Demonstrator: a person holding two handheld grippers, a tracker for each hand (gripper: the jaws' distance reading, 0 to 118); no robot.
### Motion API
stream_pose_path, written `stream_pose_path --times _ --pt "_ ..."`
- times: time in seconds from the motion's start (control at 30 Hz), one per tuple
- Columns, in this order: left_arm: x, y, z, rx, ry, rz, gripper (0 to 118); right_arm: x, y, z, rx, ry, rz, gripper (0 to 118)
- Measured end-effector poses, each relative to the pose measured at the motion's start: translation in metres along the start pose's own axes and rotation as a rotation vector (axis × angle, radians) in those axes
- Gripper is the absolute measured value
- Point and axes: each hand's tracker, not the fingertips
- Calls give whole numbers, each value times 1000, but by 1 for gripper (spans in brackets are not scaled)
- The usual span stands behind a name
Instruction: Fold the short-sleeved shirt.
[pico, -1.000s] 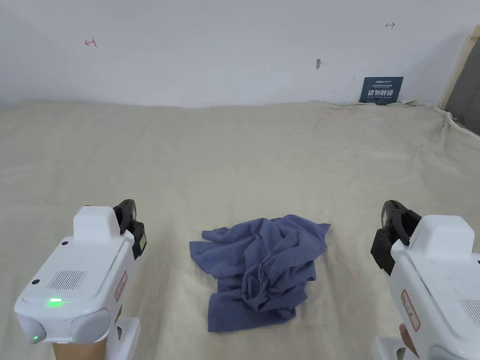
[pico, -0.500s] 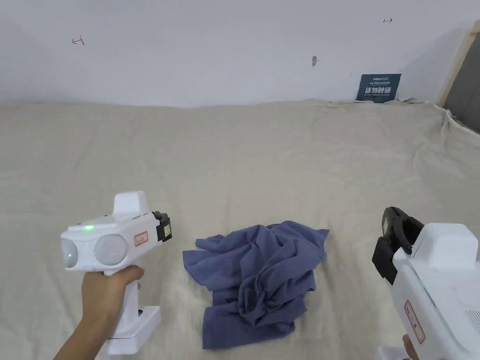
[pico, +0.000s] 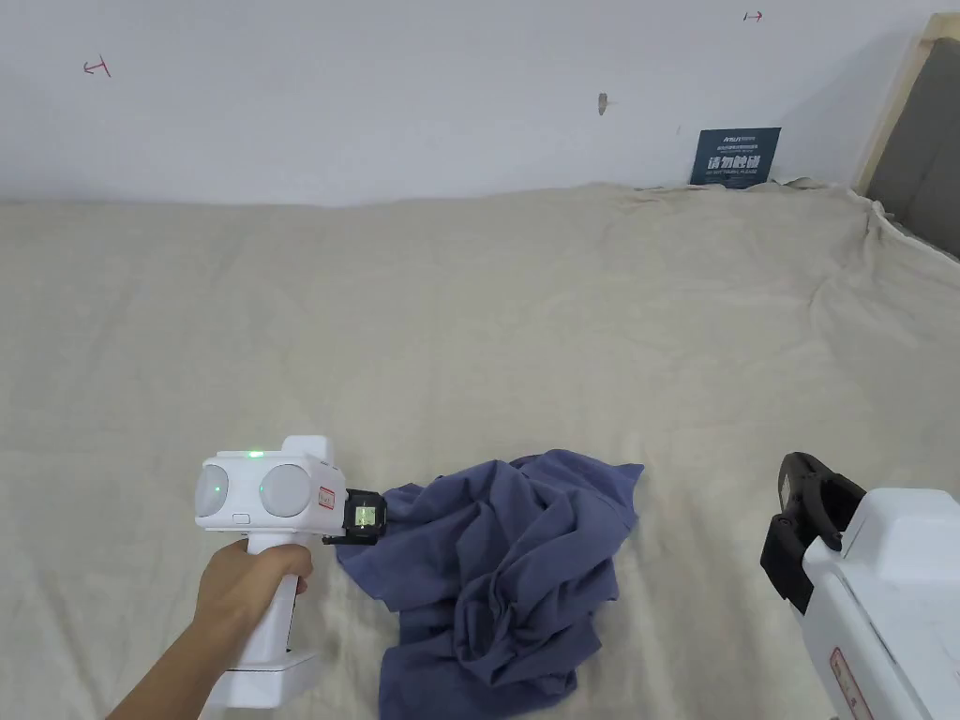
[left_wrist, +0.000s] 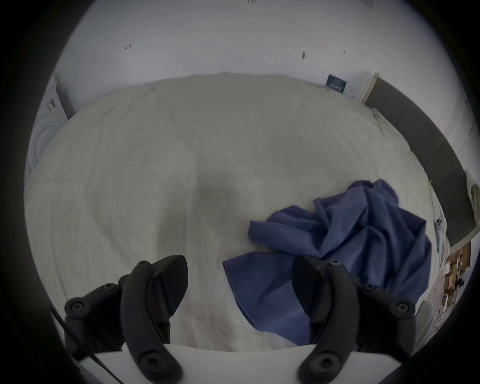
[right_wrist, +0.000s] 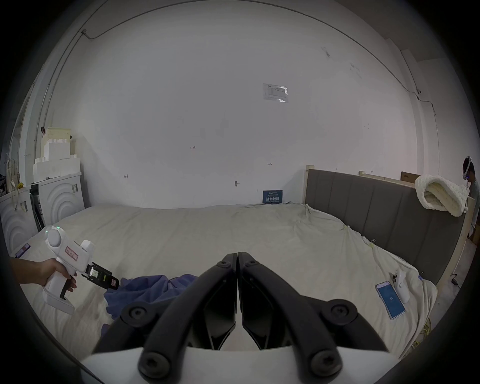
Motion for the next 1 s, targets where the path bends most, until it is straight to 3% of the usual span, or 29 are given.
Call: stream_pose_path --times 0.2,0.3,0.4,0.43,0.7,0.87,1.0 --pt "3 0 -23 -90 37 -9 84 3 -6 0 -23 -10 -1 0" --pt "6 -1 -20 -84 48 -23 61 6 -9 0 -29 -15 1 0" --pt "11 -2 -10 -69 13 -58 13 8 -10 -2 -34 -19 -3 0" --pt "13 -2 -9 -67 -26 -66 5 9 -11 -2 -36 -19 -6 0" --pt "9 -6 37 84 -62 -51 0 7 0 -49 -54 8 -11 0" --pt "2 -6 63 129 -87 -59 0 0 2 -123 -211 36 50 1" --pt "-4 -6 68 146 -97 -48 0 -8 -9 -179 -329 63 44 5"
